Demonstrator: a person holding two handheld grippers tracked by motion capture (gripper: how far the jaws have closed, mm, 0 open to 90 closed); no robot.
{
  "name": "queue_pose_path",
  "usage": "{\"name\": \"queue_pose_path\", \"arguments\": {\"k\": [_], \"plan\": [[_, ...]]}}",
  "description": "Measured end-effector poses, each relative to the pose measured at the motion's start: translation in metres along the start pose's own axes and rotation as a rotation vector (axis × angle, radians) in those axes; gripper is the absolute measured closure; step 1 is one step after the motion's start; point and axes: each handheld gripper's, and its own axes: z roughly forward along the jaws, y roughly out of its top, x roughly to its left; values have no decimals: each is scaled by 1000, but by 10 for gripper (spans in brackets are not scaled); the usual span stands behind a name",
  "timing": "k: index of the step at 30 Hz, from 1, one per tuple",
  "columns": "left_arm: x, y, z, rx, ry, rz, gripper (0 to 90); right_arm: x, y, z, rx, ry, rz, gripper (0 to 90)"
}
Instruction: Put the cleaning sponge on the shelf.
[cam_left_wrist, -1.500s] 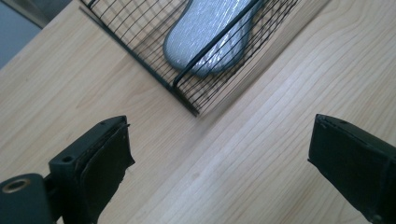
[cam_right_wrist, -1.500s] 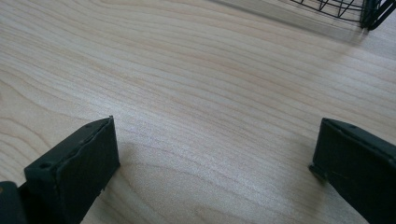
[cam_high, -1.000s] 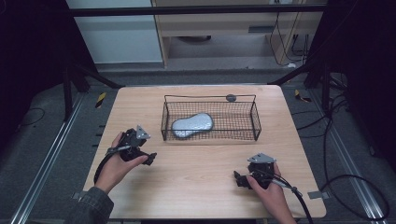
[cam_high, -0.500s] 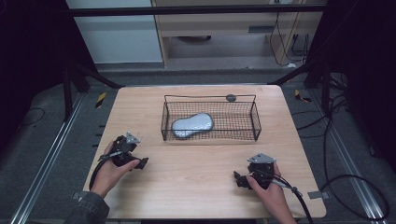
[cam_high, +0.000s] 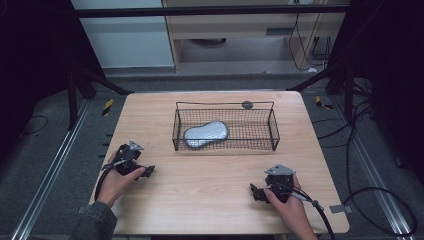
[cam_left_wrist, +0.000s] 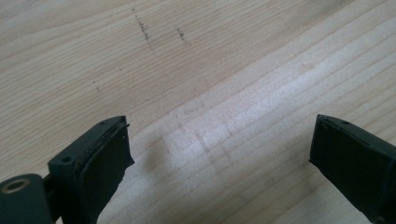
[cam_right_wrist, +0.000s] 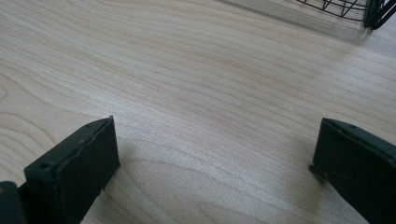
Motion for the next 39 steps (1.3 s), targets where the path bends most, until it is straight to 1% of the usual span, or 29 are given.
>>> {"name": "queue_pose_path", "arguments": {"k": [2,8,10,15,17,19,22,26,29,31,35,36,38,39], "plan": [[2,0,2,-9,-4,-15,44,0,0,0,1,2,3,5],[6,1,6,-30,-13,-35,39,0,0,0,1,1,0,5],[7,2,7,-39,-18,-52,39,0,0,0,1,2,0,5],[9,2,9,-51,-15,-59,37,0,0,0,1,2,0,5],[9,2,10,-49,-9,-55,37,0,0,0,1,2,-1,5],[10,2,11,-49,-10,-62,37,0,0,0,0,2,-1,5],[10,1,12,-48,-7,-60,37,0,0,0,1,2,-1,5],[10,-1,16,-50,-10,-67,35,0,0,0,0,2,-1,5],[9,-2,18,-68,-24,-85,26,0,0,0,1,2,-1,5],[9,-3,19,-72,-31,-89,6,0,0,0,1,2,-1,5],[9,-9,22,-140,-22,-107,0,0,0,0,1,3,-1,4],[8,-13,23,-178,-13,-115,0,0,0,0,1,4,1,4],[8,-13,23,-179,-10,-115,0,0,0,0,1,-1,2,3],[8,-13,23,-178,-9,-115,0,-2,1,1,3,-13,16,4]]}}
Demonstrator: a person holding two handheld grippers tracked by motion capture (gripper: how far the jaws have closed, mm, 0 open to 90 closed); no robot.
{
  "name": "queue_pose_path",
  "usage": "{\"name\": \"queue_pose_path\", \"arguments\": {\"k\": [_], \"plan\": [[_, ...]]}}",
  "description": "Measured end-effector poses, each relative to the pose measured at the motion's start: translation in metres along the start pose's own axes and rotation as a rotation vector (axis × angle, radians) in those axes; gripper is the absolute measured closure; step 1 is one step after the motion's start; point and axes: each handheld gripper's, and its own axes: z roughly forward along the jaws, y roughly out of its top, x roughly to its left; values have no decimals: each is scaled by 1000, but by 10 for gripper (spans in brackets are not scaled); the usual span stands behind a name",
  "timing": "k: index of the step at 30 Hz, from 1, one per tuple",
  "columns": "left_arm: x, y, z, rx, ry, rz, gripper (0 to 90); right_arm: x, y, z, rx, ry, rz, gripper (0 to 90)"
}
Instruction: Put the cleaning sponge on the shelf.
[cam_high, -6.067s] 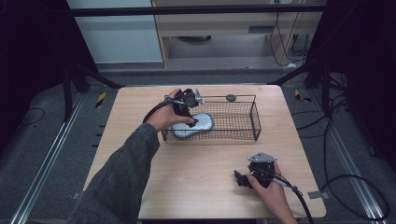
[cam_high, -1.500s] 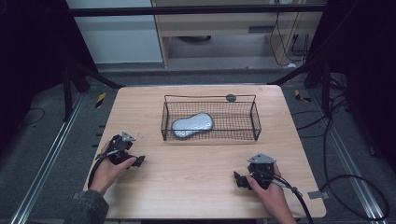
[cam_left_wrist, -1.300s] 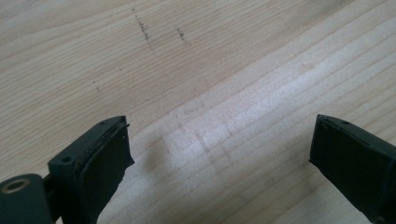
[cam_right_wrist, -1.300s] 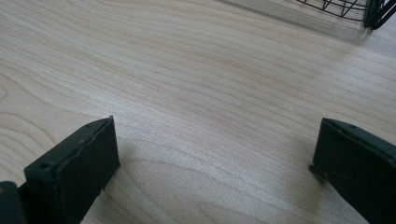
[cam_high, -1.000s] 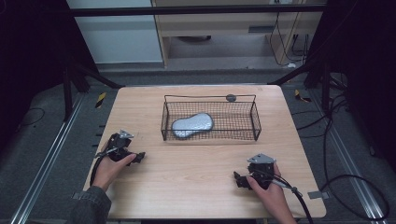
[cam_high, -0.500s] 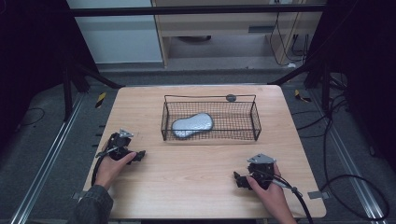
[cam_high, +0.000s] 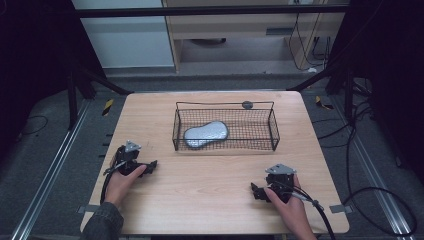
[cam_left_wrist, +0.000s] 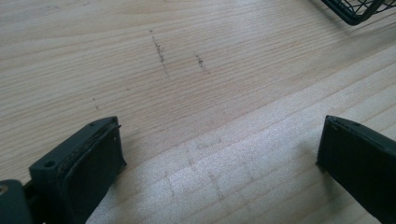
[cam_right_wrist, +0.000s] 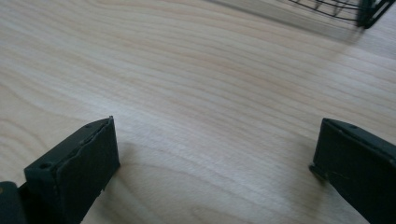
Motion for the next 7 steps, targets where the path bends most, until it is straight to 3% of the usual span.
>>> {"name": "queue_pose_path", "arguments": {"k": [7], "plan": [[0,0,0,0,2,-3,0,-8,2,2,0,-37,46,3]]}}
